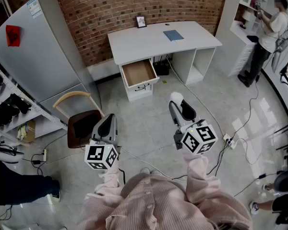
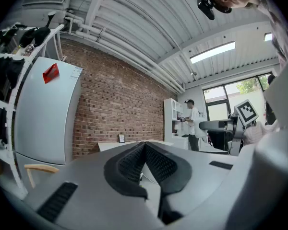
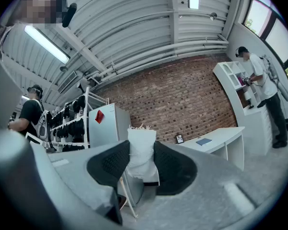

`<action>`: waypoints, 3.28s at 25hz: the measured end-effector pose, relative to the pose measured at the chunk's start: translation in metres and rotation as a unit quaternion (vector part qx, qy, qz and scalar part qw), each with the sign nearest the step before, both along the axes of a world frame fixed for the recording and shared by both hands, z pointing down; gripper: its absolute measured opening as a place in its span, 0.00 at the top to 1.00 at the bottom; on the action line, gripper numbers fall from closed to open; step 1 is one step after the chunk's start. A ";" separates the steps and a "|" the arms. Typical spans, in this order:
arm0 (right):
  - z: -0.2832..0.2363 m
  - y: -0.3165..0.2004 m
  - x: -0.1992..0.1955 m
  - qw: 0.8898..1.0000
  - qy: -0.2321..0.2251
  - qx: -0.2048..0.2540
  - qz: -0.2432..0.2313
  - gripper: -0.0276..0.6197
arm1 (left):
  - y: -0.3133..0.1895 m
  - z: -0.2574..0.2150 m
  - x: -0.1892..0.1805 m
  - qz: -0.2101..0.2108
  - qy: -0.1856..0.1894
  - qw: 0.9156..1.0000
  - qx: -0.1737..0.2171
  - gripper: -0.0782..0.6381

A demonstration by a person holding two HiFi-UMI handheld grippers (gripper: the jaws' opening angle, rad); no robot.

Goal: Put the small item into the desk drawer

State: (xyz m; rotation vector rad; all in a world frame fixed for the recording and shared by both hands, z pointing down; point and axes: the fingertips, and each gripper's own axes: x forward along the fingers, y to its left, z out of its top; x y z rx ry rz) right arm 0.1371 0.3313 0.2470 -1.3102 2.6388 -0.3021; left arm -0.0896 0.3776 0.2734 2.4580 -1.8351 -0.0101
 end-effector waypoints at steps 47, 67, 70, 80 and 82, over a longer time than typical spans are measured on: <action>0.064 -0.200 0.008 0.998 0.032 -0.045 -0.015 0.72 | -0.203 0.052 0.002 -0.022 0.024 0.998 -0.045 0.89; 0.090 -0.374 -0.057 0.995 0.038 -0.083 -0.038 0.72 | -0.380 0.078 -0.048 -0.023 0.043 0.996 -0.074 0.89; 0.094 -0.381 -0.064 0.995 0.040 -0.084 -0.046 0.72 | -0.383 0.082 -0.055 -0.030 0.044 0.996 -0.077 0.89; 0.119 -0.417 -0.081 0.992 0.049 -0.099 -0.062 0.72 | -0.410 0.103 -0.064 -0.036 0.057 0.994 -0.085 0.89; 0.131 -0.429 -0.085 0.990 0.056 -0.110 -0.069 0.72 | -0.420 0.110 -0.066 -0.041 0.059 0.993 -0.092 0.89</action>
